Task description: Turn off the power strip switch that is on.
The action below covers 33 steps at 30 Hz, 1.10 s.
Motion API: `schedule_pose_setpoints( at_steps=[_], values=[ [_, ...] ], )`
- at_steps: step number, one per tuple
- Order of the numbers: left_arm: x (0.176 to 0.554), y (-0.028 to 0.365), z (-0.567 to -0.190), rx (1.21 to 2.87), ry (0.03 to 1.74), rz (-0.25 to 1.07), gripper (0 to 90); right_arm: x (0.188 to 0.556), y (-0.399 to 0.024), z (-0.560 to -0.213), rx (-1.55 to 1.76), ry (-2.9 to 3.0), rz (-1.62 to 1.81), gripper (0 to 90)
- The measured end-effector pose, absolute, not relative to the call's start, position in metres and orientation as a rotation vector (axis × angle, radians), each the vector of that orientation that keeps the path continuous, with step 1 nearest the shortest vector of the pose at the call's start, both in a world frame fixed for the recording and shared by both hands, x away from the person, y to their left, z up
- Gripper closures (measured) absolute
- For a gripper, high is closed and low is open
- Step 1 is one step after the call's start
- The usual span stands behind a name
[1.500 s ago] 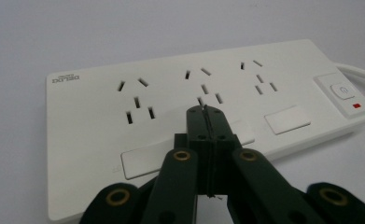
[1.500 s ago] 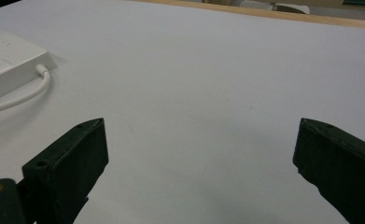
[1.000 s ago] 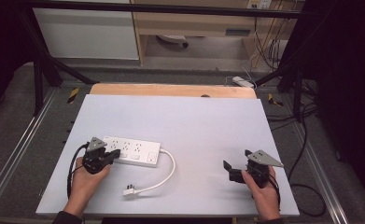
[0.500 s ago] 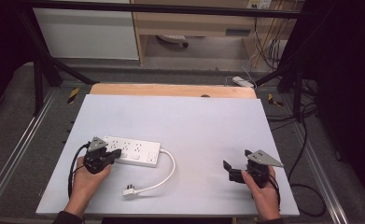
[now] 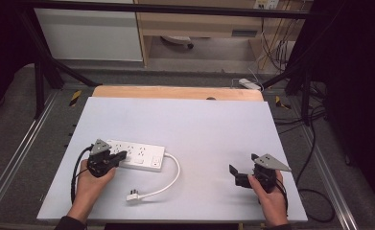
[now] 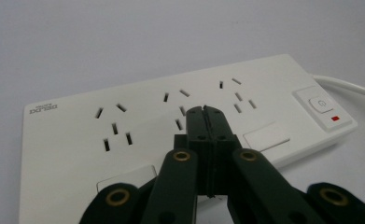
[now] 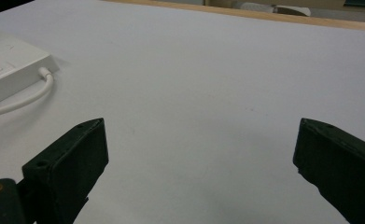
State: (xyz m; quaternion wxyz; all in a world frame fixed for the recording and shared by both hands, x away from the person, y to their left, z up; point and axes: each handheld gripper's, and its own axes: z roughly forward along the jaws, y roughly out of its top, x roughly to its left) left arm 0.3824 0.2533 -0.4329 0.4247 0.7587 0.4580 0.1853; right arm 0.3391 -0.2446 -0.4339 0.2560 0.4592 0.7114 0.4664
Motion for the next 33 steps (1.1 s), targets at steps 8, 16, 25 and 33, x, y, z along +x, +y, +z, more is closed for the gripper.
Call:
schedule_pose_setpoints(
  at_steps=[8, 16, 25, 33],
  values=[
    [0.387, 0.249, -0.427, 1.875, 1.123, 0.489, 86.3, 0.34, -0.245, -0.434, 1.252, 1.93, 1.267, 3.6],
    [0.389, 0.247, -0.424, 1.858, 1.109, 0.502, 76.9, 0.339, -0.245, -0.434, 1.252, 1.93, 1.268, 3.6],
    [0.391, 0.247, -0.42, 1.815, 1.1, 0.518, 63.7, 0.339, -0.245, -0.434, 1.251, 1.93, 1.268, 3.6],
    [0.392, 0.244, -0.417, 1.785, 1.095, 0.542, 42.6, 0.339, -0.245, -0.434, 1.251, 1.932, 1.265, 3.6]
  ],
)
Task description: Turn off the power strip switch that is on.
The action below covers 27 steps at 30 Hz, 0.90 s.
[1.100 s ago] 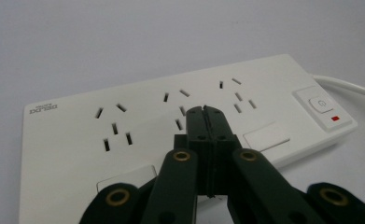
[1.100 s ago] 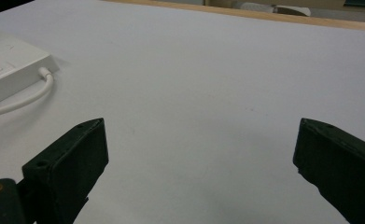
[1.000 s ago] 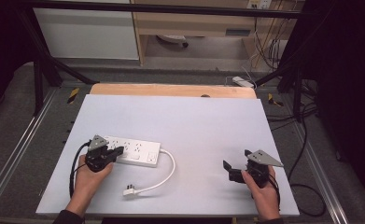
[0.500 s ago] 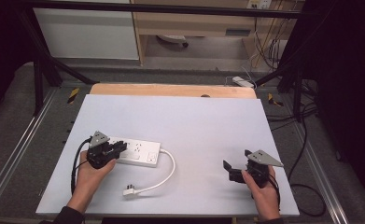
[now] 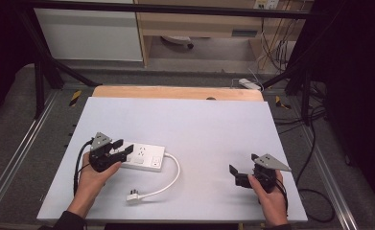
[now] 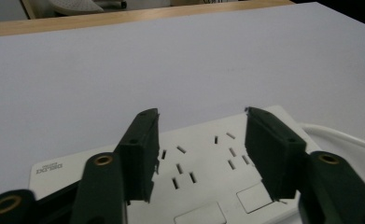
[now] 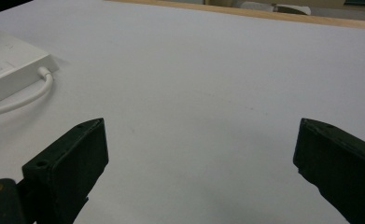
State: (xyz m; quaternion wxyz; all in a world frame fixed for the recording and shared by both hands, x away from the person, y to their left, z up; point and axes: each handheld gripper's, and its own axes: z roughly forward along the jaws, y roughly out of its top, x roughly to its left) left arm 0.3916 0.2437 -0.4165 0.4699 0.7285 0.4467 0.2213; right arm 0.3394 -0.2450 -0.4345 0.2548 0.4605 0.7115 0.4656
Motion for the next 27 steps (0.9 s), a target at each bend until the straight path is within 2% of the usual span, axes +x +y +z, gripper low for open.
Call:
schedule_pose_setpoints(
  at_steps=[9, 11, 27],
  values=[
    [0.393, 0.24, -0.41, 1.721, 1.041, 0.554, 11.3, 0.341, -0.246, -0.435, 1.257, 1.93, 1.277, 3.5],
    [0.392, 0.24, -0.408, 1.713, 1.025, 0.56, 7.6, 0.342, -0.246, -0.436, 1.258, 1.931, 1.279, 3.5],
    [0.377, 0.252, -0.385, 1.653, 1.03, 0.591, 7.0, 0.341, -0.247, -0.435, 1.253, 1.931, 1.289, 3.1]
  ],
)
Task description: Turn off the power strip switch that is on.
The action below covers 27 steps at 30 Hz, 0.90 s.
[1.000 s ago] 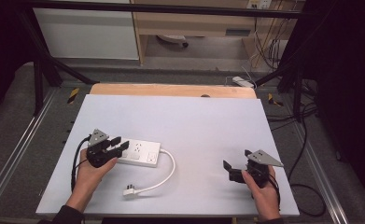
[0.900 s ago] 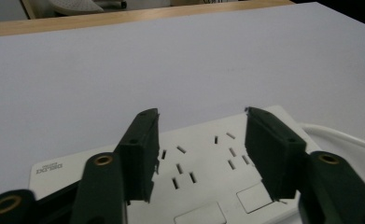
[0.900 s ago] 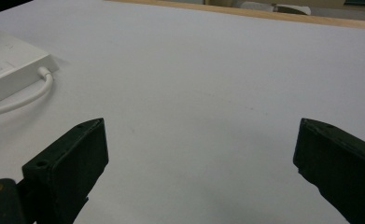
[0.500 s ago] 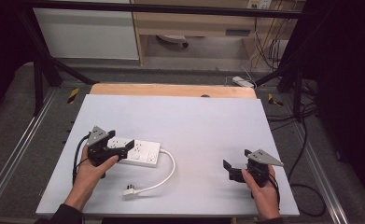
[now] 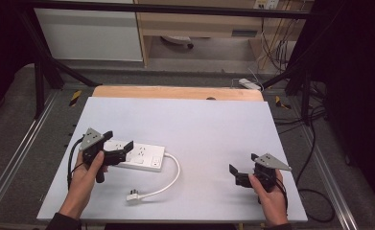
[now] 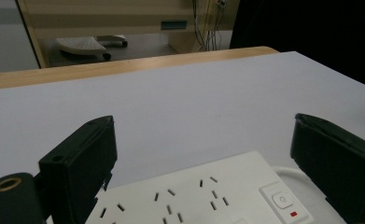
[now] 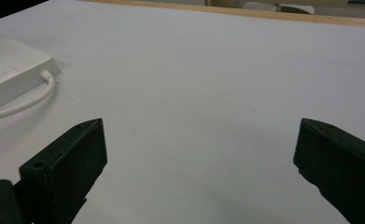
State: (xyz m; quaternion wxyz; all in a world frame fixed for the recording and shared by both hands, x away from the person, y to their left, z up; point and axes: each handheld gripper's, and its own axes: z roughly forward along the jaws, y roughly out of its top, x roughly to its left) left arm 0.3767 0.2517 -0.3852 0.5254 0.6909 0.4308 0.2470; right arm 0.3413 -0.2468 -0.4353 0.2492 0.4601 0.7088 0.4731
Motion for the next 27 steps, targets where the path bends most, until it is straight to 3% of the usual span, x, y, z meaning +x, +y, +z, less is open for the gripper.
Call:
schedule_pose_setpoints(
  at_steps=[27],
  values=[
    [0.335, 0.295, -0.357, 1.598, 1.038, 0.576, 6.5, 0.339, -0.244, -0.433, 1.232, 1.939, 1.274, 2.7]
  ],
)
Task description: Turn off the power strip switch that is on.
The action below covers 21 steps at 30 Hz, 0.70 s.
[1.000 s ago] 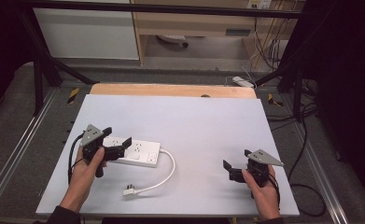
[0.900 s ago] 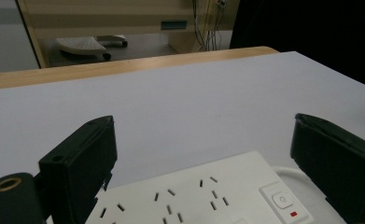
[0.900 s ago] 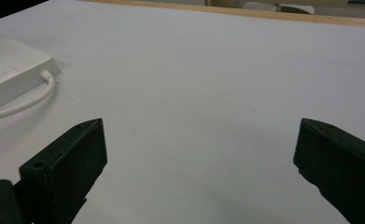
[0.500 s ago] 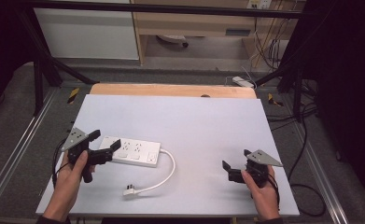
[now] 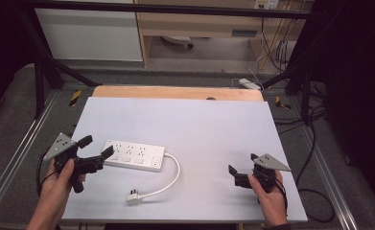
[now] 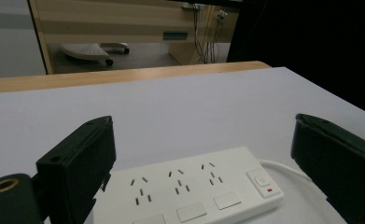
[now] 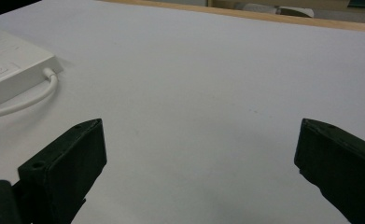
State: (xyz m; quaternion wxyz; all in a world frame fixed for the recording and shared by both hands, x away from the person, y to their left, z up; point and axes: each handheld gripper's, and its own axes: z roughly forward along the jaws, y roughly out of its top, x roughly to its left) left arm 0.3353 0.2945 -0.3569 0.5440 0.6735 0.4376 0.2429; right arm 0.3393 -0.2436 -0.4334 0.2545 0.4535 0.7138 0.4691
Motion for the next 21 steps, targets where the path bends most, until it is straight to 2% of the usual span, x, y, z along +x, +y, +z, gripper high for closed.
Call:
schedule_pose_setpoints(
  at_steps=[21],
  values=[
    [0.313, 0.306, -0.375, 1.659, 1.024, 0.573, 5.8, 0.339, -0.245, -0.433, 1.239, 1.928, 1.279, 2.7]
  ],
)
